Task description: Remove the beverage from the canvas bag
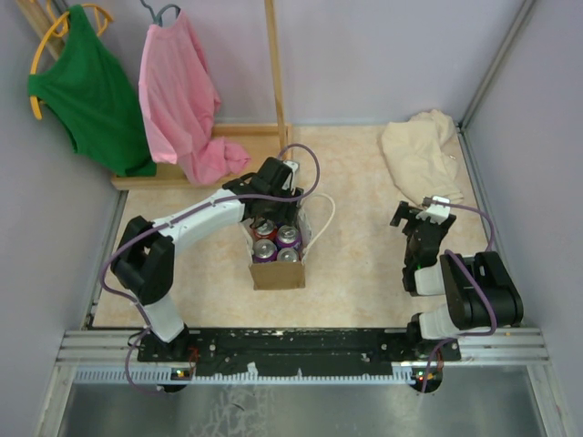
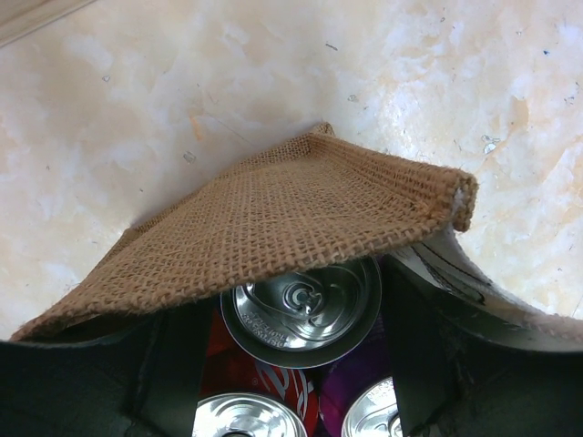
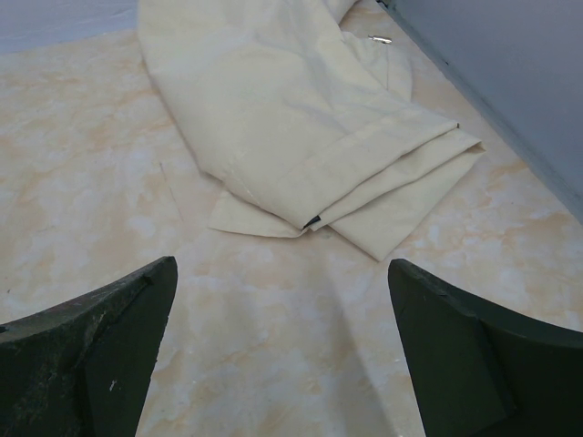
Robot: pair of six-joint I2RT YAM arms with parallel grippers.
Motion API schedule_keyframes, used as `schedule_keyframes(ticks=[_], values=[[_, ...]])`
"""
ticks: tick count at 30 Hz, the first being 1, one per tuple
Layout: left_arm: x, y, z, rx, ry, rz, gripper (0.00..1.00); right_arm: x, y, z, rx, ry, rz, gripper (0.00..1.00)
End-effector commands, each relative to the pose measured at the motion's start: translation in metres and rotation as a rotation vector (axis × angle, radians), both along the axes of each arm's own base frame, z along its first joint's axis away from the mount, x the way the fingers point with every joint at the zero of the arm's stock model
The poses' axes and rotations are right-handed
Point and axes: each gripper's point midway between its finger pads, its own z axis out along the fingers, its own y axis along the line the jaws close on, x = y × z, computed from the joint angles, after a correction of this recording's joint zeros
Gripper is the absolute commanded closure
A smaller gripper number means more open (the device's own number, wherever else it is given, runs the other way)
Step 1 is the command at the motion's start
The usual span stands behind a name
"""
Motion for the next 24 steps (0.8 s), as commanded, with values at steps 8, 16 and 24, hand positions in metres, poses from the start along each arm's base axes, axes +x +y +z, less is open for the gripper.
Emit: schedule_keyframes(ticks=[8,16,24], values=[[-0.019,0.018,-0.04,0.091,0.099,0.015,1.0,0.004,-0.002,0.012,-0.011,-0.043,-0.005,0.01],[-0.005,0.023,-0.009,0.096,-0.025,0.039,1.0,0.004,-0.002,0.011,-0.011,-0.041,-0.004,0.01],[0.015,0.018,0.051,0.04,-0.192,0.034,1.0,0.004,-0.002,0.011,-0.01,-0.042,-0.004,0.01]])
